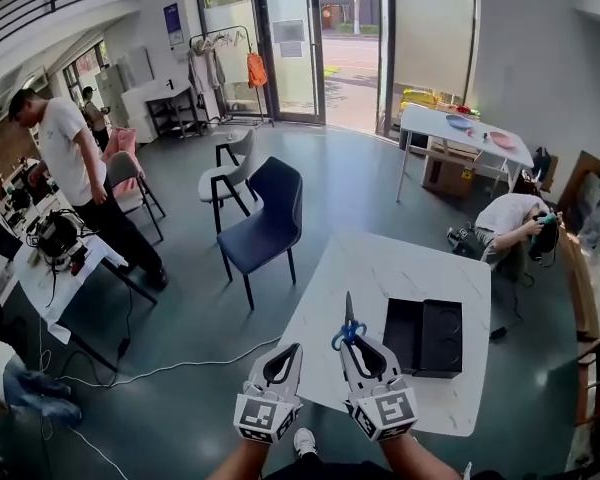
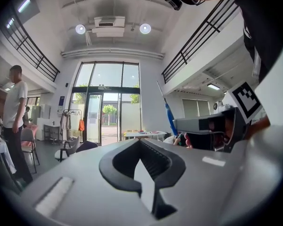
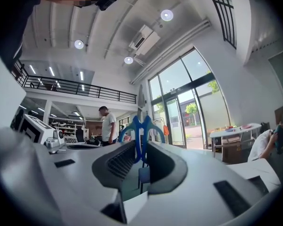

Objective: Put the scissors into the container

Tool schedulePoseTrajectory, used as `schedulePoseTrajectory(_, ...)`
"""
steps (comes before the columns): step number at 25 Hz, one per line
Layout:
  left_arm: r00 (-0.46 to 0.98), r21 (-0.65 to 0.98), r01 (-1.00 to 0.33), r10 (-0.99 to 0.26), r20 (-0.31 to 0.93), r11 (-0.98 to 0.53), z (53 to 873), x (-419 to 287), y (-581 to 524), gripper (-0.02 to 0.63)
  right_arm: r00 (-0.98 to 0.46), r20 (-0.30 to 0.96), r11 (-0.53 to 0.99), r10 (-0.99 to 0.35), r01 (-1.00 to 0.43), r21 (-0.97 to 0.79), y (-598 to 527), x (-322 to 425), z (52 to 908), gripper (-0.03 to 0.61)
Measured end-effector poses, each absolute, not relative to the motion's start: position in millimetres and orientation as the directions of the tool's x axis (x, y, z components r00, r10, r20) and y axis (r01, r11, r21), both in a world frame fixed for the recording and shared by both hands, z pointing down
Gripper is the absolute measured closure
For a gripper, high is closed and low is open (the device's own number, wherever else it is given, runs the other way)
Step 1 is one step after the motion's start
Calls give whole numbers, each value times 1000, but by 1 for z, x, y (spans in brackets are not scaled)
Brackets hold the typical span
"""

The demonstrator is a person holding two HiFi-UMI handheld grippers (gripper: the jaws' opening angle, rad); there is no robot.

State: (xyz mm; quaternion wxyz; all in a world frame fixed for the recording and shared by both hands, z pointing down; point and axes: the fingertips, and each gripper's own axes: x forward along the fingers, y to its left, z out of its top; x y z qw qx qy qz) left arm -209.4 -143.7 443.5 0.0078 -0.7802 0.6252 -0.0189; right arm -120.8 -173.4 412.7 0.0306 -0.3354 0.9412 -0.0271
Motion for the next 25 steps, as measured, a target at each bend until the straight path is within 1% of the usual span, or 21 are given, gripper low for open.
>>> schedulePoseTrajectory(5,274,-19,-962,-962,21,-274,451,-225,-159,604,-738,-17,738,-674,-673,-39,-182,-128,416,500)
schedulePoseTrajectory(11,342,-6,-940,-940,22,-342,460,-231,-175,604,-661,-3,660,-750,-748,-65,-192,-133,426,500)
schedulePoseTrajectory(17,396,10,-918,-918,22,-396,468,-221,-200,604,-575,20,574,-818,-817,-47,-203,-100,433,500)
schedulePoseTrajectory(25,466,11,-885,-883,48,-466,483,-189,-231,604,-475,88,474,-876,-880,-33,-228,-44,460,500)
